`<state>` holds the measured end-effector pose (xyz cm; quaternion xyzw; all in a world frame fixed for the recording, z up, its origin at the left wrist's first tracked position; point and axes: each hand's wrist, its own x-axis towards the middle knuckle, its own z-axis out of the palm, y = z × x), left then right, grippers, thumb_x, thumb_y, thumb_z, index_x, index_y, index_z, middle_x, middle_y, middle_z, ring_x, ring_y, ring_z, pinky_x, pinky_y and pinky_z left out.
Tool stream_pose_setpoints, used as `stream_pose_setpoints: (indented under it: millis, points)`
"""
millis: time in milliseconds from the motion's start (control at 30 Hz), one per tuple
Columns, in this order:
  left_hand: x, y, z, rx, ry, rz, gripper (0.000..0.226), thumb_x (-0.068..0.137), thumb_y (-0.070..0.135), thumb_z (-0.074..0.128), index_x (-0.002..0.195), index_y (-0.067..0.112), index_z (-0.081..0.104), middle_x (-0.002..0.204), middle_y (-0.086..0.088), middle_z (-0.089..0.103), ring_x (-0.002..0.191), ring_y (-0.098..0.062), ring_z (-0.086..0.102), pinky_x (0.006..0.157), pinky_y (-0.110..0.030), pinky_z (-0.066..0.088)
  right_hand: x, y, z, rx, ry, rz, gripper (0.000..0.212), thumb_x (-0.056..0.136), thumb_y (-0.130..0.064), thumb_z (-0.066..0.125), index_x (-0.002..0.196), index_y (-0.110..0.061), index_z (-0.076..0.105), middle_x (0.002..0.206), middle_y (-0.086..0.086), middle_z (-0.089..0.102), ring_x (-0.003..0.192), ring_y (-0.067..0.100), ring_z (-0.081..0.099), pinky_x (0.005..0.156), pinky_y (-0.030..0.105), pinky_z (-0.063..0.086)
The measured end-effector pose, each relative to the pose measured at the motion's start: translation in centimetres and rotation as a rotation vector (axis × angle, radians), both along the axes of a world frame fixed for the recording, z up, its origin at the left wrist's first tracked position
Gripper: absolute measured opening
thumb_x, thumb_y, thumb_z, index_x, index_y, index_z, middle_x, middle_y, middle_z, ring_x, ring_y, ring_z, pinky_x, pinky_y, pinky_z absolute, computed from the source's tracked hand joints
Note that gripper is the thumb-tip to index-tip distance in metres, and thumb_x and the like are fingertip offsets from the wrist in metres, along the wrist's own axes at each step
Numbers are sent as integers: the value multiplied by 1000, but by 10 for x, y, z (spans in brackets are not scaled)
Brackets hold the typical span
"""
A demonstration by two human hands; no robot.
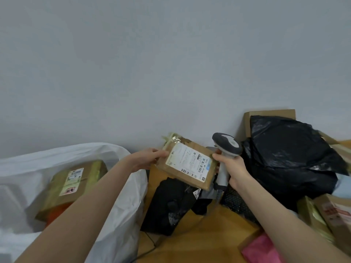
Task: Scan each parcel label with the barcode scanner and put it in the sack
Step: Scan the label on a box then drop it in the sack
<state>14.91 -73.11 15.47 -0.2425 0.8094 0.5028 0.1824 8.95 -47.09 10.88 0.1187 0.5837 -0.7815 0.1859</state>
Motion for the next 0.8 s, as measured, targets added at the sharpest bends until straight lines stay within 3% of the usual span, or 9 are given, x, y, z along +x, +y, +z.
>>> stream_pose_setpoints:
  millis: [67,133,167,267,367,467,533,667,800]
  points:
    - [3,5,-10,27,48,112,49,87,52,60,119,15,60,107,-3,70,99,-18,65,91,-36,53,4,2,-3,-31,-9,-21,26,82,-4,74,106,-5,65,96,13,72,83,26,70,65,36,57]
    - [6,11,-21,73,85,247,51,87,53,60,120,14,60,105,-5,71,94,-22,68,92,-40,53,10,4,-10,-56,-34,-102,35,81,-7,76,114,-6,63,104,12,70,94,28,68,80,43,58]
    - [7,15,-26,90,92,284,54,86,54,59,123,15,58,106,-7,71,94,-25,68,90,-42,54,14,6,-13,-58,-46,-143,39,81,-8,76,117,-6,62,107,12,69,98,29,66,84,43,56]
    - [9,37,-34,189,118,334,56,88,53,58,131,22,43,109,-10,67,91,-33,70,88,-48,54,27,3,-20,-121,-59,-217,43,82,-7,75,122,-7,59,111,11,68,96,25,66,76,35,55]
    - [9,61,-42,255,145,308,51,87,50,59,127,38,29,118,-10,63,95,-34,68,96,-57,46,34,-6,-23,-160,-112,-256,52,79,-10,78,126,-10,57,116,8,68,103,25,65,92,44,52]
    - [11,85,-53,272,195,240,79,82,45,68,140,53,15,132,-4,55,103,-30,65,88,-53,49,31,-5,-23,-170,-126,-239,43,79,-7,77,119,-8,61,111,11,70,99,27,68,95,49,52]
    - [10,93,-58,276,231,246,89,80,40,73,144,50,12,137,-1,50,111,-28,60,89,-51,49,27,-3,-23,-147,-100,-235,40,79,-3,76,116,-7,62,111,11,69,101,26,67,96,47,52]
    - [6,101,-62,202,230,233,77,82,48,68,145,22,32,140,-2,46,121,-19,47,98,-44,44,19,2,-24,-59,-53,-232,49,77,-4,78,123,-4,60,118,11,67,108,27,63,100,45,49]
    - [4,95,-60,311,267,307,48,93,52,48,116,11,60,103,5,67,83,1,63,76,-18,48,16,12,-23,26,4,-177,46,78,2,74,122,0,60,117,13,66,109,28,61,100,44,49]
